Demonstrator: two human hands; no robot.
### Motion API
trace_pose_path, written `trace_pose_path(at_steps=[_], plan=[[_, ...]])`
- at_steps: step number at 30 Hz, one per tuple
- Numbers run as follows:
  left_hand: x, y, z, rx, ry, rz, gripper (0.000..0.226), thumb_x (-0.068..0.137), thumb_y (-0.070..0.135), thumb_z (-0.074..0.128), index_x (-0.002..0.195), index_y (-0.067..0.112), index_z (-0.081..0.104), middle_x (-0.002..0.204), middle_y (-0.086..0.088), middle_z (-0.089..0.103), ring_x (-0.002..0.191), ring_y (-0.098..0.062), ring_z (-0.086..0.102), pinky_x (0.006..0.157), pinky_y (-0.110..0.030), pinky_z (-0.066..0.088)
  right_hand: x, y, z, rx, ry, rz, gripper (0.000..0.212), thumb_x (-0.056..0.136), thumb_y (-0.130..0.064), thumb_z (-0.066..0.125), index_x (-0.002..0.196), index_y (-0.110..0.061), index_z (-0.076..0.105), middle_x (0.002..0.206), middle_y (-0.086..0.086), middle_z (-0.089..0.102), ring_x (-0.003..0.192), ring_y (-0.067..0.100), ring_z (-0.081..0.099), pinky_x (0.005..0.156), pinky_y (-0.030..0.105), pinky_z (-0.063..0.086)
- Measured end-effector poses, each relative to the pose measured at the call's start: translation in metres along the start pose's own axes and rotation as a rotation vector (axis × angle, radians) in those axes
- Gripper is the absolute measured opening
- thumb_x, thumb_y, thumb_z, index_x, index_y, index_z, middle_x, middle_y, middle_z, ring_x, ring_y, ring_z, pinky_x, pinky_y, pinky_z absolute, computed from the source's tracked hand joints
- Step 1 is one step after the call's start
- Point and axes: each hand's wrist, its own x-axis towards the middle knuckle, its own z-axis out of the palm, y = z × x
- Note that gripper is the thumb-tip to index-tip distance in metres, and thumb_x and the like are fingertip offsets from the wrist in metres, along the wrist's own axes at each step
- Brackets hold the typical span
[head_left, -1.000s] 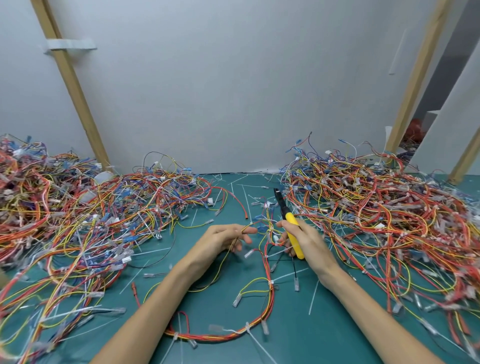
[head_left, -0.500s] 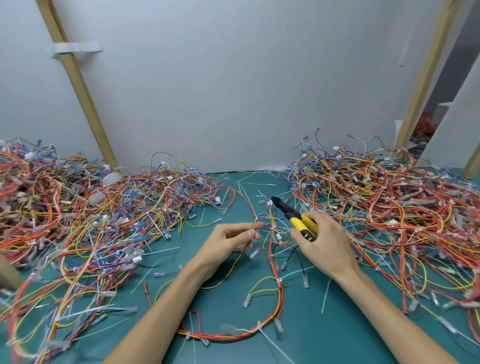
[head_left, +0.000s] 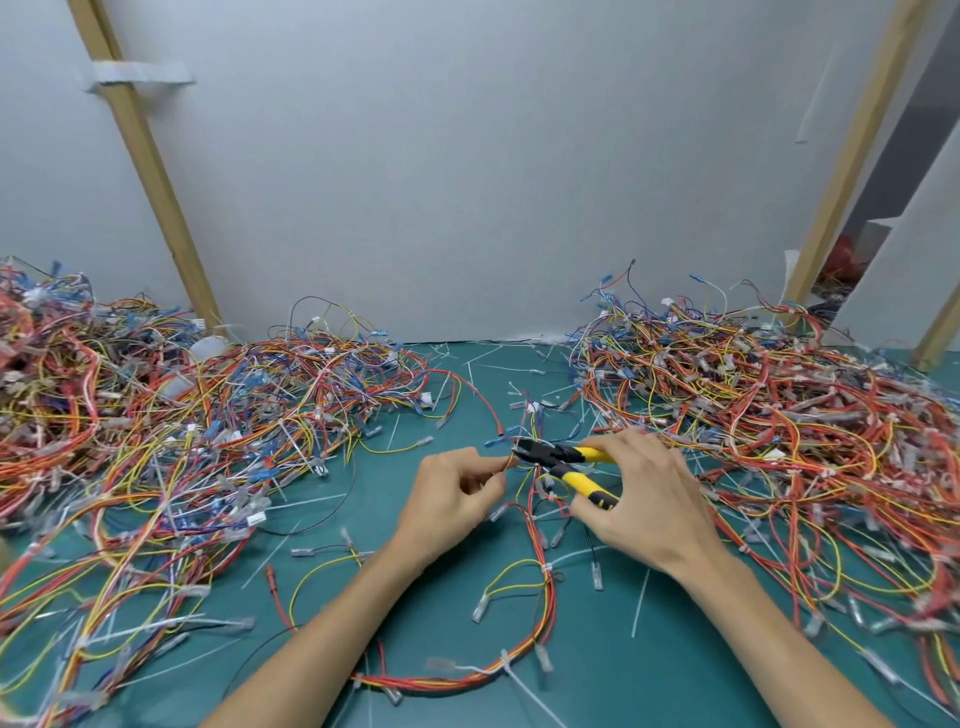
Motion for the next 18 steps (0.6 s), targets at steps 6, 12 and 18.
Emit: trace_pose_path(at_steps=[6,12,18], plan=[[-0.003,0.007,0.001,0.177,0.069,0.216,0.017,0.081,0.007,0.063,0.078,0.018,0.075,0.055,0.008,0.041,0.052,-0.006,0.046,0.054,-0.008,0.029,-0.002,-0.012,0.006,0.009,0.131,-0.010,0.055,0.066,-0.056,0.054,0.111,-0.026,0.065,0.103,-0.009,0.060,0.101,0.017,0.054,0.087,0.036,0.045],[-0.003,0.007,0.001,0.195,0.093,0.244,0.022,0.081,0.006,0.064,0.092,0.018,0.078,0.058,0.005,0.044,0.052,-0.001,0.042,0.056,-0.010,0.031,-0.003,-0.007,0.008,-0.011,0.124,-0.001,0.034,0.065,-0.051,0.070,0.091,-0.030,0.062,0.082,-0.012,0.054,0.083,0.017,0.057,0.062,0.031,0.045],[-0.003,0.009,0.003,0.190,0.031,0.184,0.019,0.084,0.008,0.063,0.095,0.018,0.077,0.066,0.013,0.054,0.051,-0.003,0.044,0.057,-0.009,0.029,0.000,0.000,0.009,-0.010,0.057,0.027,0.035,0.062,-0.065,0.051,0.075,-0.033,0.054,0.068,-0.012,0.054,0.066,0.015,0.053,0.054,0.027,0.036]])
